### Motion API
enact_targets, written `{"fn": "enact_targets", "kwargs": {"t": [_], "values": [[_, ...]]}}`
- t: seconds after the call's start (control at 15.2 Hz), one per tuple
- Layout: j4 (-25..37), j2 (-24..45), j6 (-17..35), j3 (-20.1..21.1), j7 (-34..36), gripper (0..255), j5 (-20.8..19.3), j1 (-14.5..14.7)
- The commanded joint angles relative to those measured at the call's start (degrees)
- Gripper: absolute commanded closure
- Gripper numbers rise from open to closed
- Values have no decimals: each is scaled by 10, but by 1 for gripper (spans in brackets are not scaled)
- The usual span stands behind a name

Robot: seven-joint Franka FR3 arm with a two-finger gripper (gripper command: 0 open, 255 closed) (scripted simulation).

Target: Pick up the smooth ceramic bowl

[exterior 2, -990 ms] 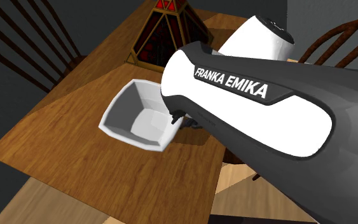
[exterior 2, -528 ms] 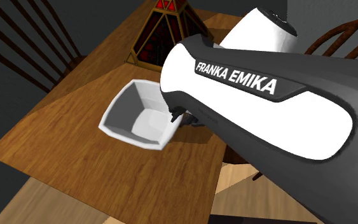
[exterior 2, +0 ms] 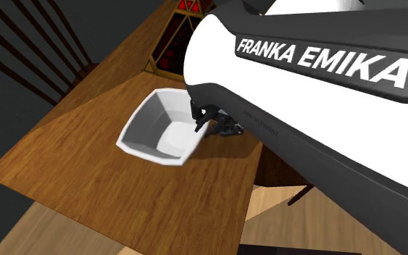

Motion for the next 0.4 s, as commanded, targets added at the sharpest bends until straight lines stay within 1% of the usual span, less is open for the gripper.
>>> {"fn": "enact_targets", "kwargs": {"t": [0.0,0.2,0.33], "values": [[11,-6,-15,-1,8,255,-5,-1],[25,-15,-36,-2,18,255,-12,-3],[26,-15,-37,-2,19,255,-12,-3]]}}
